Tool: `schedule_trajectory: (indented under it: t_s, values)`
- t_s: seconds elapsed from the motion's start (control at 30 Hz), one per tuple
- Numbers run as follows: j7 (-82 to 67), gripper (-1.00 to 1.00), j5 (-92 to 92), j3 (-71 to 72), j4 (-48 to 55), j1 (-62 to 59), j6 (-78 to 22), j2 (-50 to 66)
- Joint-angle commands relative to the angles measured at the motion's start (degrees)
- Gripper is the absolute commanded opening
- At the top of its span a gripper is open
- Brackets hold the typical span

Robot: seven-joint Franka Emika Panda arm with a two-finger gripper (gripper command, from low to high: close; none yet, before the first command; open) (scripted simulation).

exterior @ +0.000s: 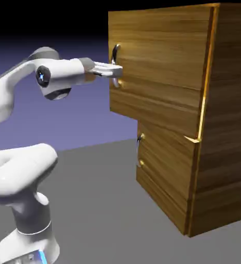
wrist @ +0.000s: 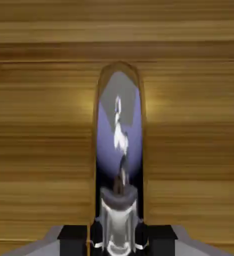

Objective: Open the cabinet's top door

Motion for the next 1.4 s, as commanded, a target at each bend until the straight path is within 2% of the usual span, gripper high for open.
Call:
schedule_trajectory:
  t_s: [0.0,0.4,0.57,0.7,0.9,1.37]
  values:
    - [-0.17,-1.0,-0.29,-1.51,-1.22,-0.19,-2.55,-1.11]
    - [-9.93,-1.0,-15.9,-26.33,-10.2,4.11,-21.35,-0.45]
    - [-10.75,-1.0,-16.67,-31.55,-10.92,-5.17,-33.81,-0.88]
    - [-14.04,-1.0,-21.49,-38.66,-10.69,-7.95,-41.32,2.91]
    - [-12.93,-1.0,-16.88,-37.96,-10.94,-20.41,-53.33,2.2]
    - [-32.07,-1.0,-39.13,-55.03,-0.41,-17.06,-70.82,30.51]
